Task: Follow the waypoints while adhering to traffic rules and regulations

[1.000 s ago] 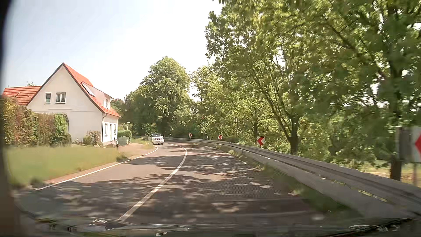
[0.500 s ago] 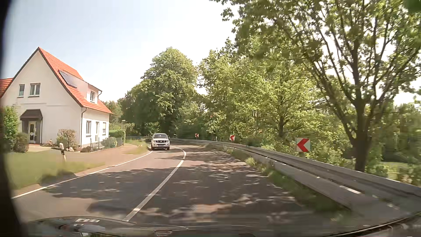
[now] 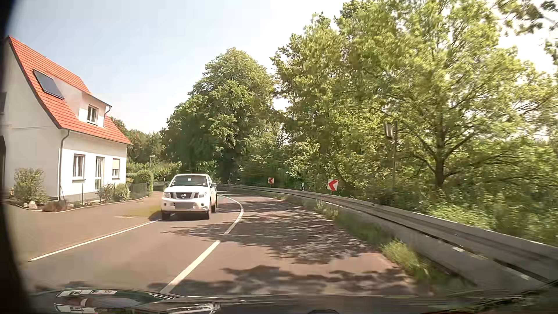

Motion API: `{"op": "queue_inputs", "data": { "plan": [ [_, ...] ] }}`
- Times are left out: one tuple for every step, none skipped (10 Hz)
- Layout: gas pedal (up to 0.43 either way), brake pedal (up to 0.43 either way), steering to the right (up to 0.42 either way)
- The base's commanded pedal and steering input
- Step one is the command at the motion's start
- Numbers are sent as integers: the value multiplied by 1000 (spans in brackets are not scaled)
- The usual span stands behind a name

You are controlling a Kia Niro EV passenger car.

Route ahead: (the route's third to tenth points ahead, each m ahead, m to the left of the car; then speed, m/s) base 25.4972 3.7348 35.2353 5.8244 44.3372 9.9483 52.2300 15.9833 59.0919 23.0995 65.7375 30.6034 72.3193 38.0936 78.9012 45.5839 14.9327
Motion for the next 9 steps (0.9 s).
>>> {"op": "queue_inputs", "data": {
  "plan": [
    [98, 0, -34],
    [98, 0, -35],
    [98, 0, -36],
    [98, 0, -38],
    [110, 0, -40],
    [110, 0, -44],
    [110, 0, -46],
    [110, 0, -49],
    [110, 0, -52]
  ]
}}
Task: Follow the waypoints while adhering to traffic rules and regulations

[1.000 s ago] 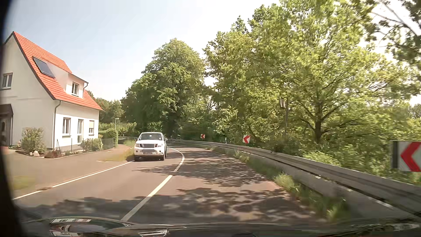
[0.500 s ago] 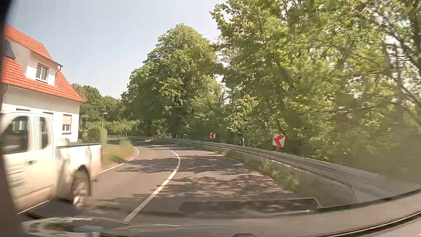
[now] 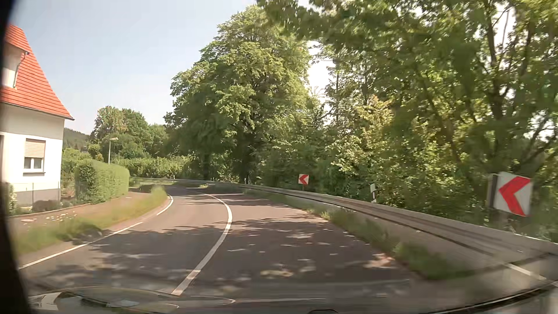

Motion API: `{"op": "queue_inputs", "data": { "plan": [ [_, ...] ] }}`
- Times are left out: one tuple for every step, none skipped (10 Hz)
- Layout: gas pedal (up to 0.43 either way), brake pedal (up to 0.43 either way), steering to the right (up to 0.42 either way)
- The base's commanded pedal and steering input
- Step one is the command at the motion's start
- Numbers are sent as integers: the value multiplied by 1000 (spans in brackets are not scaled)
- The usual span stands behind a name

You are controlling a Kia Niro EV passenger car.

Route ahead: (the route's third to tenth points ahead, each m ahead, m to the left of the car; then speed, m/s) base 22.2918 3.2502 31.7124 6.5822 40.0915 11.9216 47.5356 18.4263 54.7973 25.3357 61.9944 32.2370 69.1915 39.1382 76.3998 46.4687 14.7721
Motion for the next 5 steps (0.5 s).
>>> {"op": "queue_inputs", "data": {
  "plan": [
    [110, 0, -57],
    [110, 0, -62],
    [110, 0, -66],
    [110, 0, -67],
    [110, 0, -68]
  ]
}}
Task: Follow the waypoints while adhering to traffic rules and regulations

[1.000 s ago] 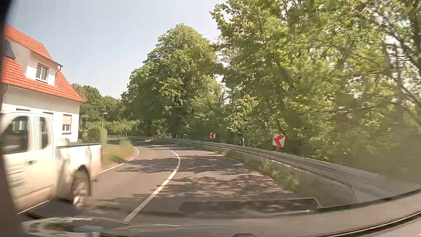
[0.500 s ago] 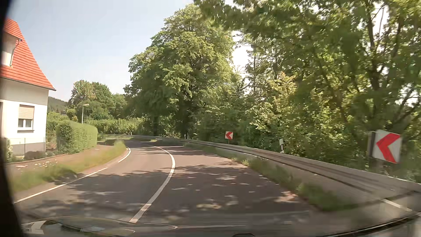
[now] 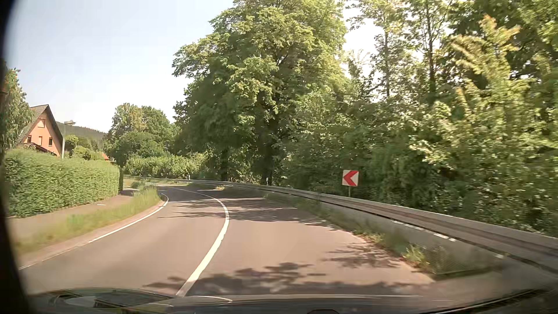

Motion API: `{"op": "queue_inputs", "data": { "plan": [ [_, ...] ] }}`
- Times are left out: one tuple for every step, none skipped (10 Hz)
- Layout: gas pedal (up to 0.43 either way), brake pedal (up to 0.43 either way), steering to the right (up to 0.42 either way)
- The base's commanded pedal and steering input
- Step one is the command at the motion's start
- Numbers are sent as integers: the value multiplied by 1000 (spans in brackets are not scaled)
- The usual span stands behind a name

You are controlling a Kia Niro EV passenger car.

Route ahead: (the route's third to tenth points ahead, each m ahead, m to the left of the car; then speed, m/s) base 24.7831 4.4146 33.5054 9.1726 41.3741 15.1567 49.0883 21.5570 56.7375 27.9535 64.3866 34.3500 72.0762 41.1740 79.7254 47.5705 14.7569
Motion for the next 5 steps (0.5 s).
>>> {"op": "queue_inputs", "data": {
  "plan": [
    [118, 0, -69],
    [130, 0, -71],
    [130, 0, -71],
    [138, 0, -70],
    [138, 0, -71]
  ]
}}
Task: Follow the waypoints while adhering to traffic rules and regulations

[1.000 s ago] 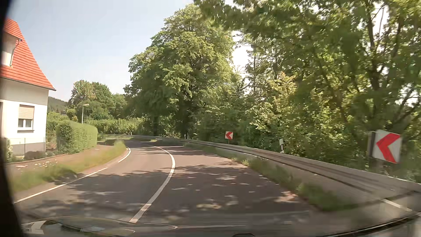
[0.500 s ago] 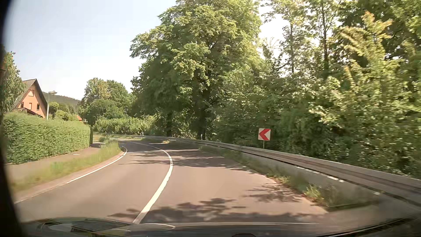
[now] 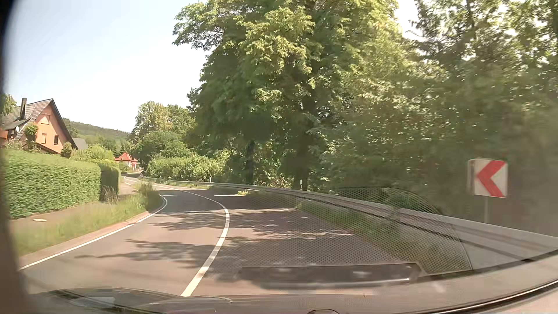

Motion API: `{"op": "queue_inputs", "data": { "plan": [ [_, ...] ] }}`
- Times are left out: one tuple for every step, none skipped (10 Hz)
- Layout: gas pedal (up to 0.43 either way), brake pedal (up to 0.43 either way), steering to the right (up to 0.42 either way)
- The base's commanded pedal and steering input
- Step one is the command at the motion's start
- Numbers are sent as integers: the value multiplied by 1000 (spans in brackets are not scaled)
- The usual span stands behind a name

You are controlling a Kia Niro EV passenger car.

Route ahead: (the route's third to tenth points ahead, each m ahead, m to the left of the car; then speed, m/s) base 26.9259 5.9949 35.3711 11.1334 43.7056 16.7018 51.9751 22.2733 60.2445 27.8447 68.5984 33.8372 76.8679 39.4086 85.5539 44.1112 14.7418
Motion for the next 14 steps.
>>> {"op": "queue_inputs", "data": {
  "plan": [
    [150, 0, -71],
    [150, 0, -71],
    [150, 0, -71],
    [157, 0, -72],
    [157, 0, -72],
    [157, 0, -73],
    [157, 0, -74],
    [157, 0, -74],
    [157, 0, -75],
    [157, 0, -76],
    [157, 0, -76],
    [157, 0, -76],
    [157, 0, -76],
    [157, 0, -76]
  ]
}}
